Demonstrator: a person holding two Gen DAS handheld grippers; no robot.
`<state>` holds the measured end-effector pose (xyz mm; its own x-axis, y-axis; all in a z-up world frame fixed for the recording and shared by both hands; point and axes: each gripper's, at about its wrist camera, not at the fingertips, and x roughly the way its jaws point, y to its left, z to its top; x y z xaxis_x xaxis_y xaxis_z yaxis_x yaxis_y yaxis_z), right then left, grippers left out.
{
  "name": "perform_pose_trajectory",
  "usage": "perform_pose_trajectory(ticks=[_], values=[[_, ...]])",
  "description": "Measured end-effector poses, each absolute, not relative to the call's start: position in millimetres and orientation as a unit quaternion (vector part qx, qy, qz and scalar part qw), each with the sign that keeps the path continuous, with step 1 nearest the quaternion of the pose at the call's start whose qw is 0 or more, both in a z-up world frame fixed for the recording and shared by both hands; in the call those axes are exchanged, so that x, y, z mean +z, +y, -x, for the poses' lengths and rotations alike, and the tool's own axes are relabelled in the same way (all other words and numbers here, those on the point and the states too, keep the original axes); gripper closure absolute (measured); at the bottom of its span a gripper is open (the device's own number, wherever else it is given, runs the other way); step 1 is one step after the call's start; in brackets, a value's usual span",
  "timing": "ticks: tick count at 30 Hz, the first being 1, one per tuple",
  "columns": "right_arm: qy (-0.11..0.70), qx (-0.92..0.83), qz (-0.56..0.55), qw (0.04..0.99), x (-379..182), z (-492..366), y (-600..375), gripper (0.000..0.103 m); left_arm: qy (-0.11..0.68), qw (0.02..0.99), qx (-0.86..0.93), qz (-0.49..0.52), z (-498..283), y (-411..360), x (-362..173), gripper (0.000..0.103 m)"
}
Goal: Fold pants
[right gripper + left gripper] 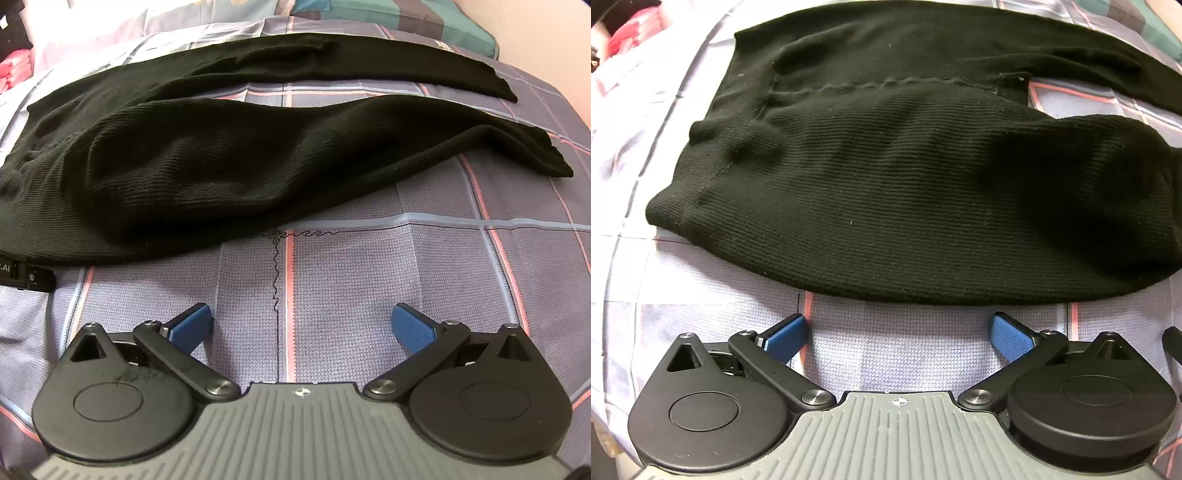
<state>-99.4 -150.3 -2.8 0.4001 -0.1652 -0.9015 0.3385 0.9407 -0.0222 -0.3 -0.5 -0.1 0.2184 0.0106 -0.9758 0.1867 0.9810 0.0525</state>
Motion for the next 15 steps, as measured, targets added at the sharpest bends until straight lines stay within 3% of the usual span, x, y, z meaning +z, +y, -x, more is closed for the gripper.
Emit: perform_pose_trajectory(ticks=[15], values=[[0.538, -0.153, -0.083, 0.825, -5.0, 94.4, -151.4, 0.000, 0.627, 0.773, -0.059, -0.074, -3.1, 0.5, 0.8, 0.000]])
